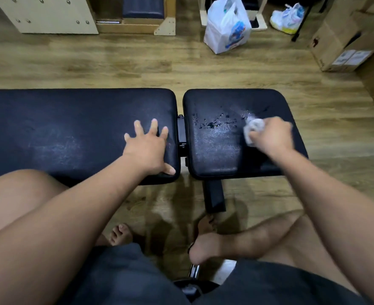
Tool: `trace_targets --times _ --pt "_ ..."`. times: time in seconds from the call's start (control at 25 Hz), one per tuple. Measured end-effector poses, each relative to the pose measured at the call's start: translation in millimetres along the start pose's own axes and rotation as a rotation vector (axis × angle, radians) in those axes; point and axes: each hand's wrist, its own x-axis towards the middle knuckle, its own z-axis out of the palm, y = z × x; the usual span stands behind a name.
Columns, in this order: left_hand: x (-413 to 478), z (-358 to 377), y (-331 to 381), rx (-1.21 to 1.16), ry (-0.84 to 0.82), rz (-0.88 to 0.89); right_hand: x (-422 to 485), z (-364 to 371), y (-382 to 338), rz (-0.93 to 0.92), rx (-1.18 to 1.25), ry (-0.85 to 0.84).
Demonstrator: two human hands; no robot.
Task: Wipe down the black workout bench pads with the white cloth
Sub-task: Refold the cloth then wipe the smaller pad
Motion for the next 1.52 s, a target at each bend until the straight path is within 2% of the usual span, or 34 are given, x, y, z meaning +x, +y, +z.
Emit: trace_targets --times 0.12,0.2,0.32,0.44,0.52,0.6,0.68,0.72,0.84,0.92,1.04,1.12,1.2,1.28,1.36,1.44,1.52 --pt "15 -5 1 -0.062 -0.092 -0.028 31 -37 76 0.274 -0.042 0.077" --pt "18 -10 5 -0.035 -0.133 -0.027 28 -30 68 0.33 -0.028 0.135" --pt "23 -14 9 -0.013 -0.161 -0.025 3 23 -17 0.143 0.082 0.136" --pt "23 -9 6 -0.042 -0.17 -0.032 -33 69 -117 -0.094 0.185 -0.057" --pt "23 -6 5 -0.05 -0.159 -0.032 -41 77 -136 -0.182 0.181 -0.142" --pt "23 -5 3 -0.062 -0.165 -0.024 -36 63 -113 -0.193 0.172 -0.133" --pt "23 -6 2 -0.067 -0.168 -0.025 -15 35 -61 -0.181 0.084 -0.05" --pt "24 -6 2 -0.063 -0.173 -0.024 0 17 -29 -0.13 0.031 0.009" --pt "28 -7 6 -0.032 -0.182 -0.019 42 -34 55 0.19 -0.036 0.087" --pt "30 -11 10 -0.036 -0.196 -0.042 48 -33 54 0.246 -0.051 0.111" --pt "28 -13 14 -0.051 -0.211 -0.055 24 22 -30 0.047 0.074 0.087" --pt "26 -11 12 -0.073 -0.212 -0.054 -1 61 -100 -0.111 0.138 -0.053" --pt "25 -11 11 -0.086 -0.209 -0.052 -21 70 -139 -0.239 0.108 -0.146" --pt "25 -10 9 -0.095 -0.214 -0.047 -12 52 -116 -0.239 0.076 -0.133" --pt "25 -10 7 -0.101 -0.214 -0.042 15 17 -60 -0.164 0.005 -0.058" --pt "26 -11 10 -0.086 -0.221 -0.037 49 -20 15 0.029 -0.032 0.014" --pt "30 -12 11 -0.062 -0.215 -0.032 71 -39 54 0.172 -0.086 0.051"
